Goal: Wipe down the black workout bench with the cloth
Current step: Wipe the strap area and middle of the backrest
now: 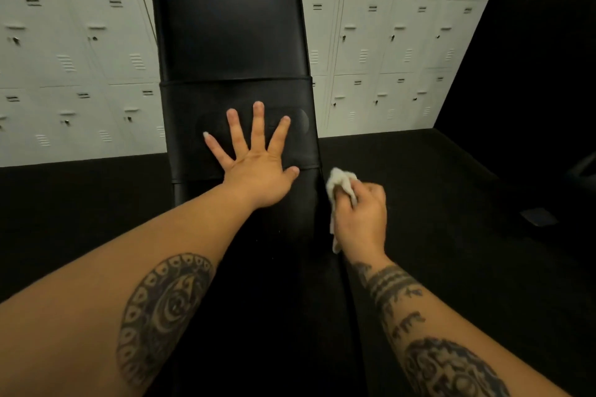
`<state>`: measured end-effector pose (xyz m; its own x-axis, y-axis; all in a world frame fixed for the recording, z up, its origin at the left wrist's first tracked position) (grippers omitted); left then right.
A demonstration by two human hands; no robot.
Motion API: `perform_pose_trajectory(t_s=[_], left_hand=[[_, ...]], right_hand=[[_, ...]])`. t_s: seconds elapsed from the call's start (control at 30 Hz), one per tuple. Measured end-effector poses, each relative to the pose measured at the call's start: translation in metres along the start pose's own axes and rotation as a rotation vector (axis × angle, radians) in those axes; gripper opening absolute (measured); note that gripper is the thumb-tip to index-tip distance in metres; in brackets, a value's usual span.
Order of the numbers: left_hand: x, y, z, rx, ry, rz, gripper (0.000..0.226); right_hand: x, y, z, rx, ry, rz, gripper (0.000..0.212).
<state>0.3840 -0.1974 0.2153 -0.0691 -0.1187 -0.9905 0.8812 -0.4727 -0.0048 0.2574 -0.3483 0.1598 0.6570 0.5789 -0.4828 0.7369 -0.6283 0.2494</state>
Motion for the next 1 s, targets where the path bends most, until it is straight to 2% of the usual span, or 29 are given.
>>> perform_pose_trajectory(t_s=[0.1, 0.17, 0.23, 0.33, 0.4, 0.53, 0.7, 0.8, 0.93, 1.0], left_hand=[[0.0, 0.001, 0.0, 0.002, 0.001, -0.003, 0.09], [0.0, 0.001, 0.0, 0.004, -0.002, -0.008, 0.09], [0.0, 0.0, 0.001, 0.007, 0.016, -0.01, 0.092], [0.0, -0.001, 0.002, -0.004, 0.031, -0.018, 0.092], [0.0, -0.002, 0.003, -0.009, 0.035, -0.036, 0.092], [0.0, -0.001, 0.004, -0.017, 0.038, -0.065, 0.093], [0.0, -0.001, 0.004, -0.024, 0.044, -0.079, 0.093], [0.001, -0.002, 0.005, -0.023, 0.048, -0.075, 0.093], [0.001, -0.001, 0.005, -0.017, 0.048, -0.076, 0.093], [0.001, -0.002, 0.005, -0.017, 0.041, -0.09, 0.093]], right_hand=[[0.019, 0.02, -0.036, -0.028, 0.095, -0.086, 0.037], [0.03, 0.019, -0.035, -0.034, 0.04, -0.121, 0.044], [0.029, 0.01, -0.015, 0.038, -0.067, -0.146, 0.04], [0.017, 0.008, 0.011, 0.185, -0.17, -0.305, 0.04], [0.013, 0.024, 0.004, 0.171, -0.173, -0.354, 0.041], [0.032, 0.051, -0.033, 0.129, -0.067, -0.299, 0.051], [0.036, 0.022, 0.002, 0.223, -0.123, -0.307, 0.061], [0.028, 0.023, 0.005, 0.201, -0.167, -0.309, 0.066], [0.024, 0.033, -0.033, 0.111, -0.006, -0.165, 0.07], [0.03, 0.024, -0.033, 0.084, 0.045, -0.157, 0.07]])
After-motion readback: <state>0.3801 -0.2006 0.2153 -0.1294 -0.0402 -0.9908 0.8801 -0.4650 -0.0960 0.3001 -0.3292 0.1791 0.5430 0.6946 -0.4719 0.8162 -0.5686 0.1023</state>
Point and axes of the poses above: each hand's wrist, its own y-axis towards the middle knuckle, its own x-axis out of the palm, z = x × y, the point moved 6 cm from there along y, towards the middle knuckle, and after that the axes turned 7 degrees about -z, right-handed, at the moved point
